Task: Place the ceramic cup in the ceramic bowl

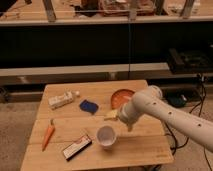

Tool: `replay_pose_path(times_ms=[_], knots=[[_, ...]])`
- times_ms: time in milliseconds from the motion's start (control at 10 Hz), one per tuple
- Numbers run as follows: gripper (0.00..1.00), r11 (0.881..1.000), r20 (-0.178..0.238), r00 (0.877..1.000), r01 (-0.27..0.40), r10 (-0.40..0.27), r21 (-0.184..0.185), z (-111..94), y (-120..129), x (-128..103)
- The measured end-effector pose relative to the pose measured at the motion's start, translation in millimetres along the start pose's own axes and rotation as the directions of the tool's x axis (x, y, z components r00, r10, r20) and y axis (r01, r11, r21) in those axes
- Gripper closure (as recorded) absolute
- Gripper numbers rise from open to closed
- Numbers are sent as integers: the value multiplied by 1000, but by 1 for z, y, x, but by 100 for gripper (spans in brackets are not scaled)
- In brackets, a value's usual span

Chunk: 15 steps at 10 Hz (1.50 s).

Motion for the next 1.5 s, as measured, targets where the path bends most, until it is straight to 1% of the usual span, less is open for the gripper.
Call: replay_pose_path(times_ms=[100,200,400,500,700,900,1100,1300,1500], knots=[[20,1000,-11,1000,3,-3,7,-24,-6,-3],[20,1000,-15,1000,8,-8,10,-40,-11,-6],[20,1000,-19,1000,16,-16,14,-60,-13,-15],[20,1000,-17,1000,16,-16,14,-63,-10,-19],[20,1000,-11,1000,13,-13,15,-58,1,-27],[20,1000,-3,1000,3,-3,16,-33,27,-37],[20,1000,4,1000,2,-2,10,-10,46,-44],[20,1000,6,1000,16,-16,-4,1,48,-49],[20,999,8,999,43,-43,-14,7,43,-53]])
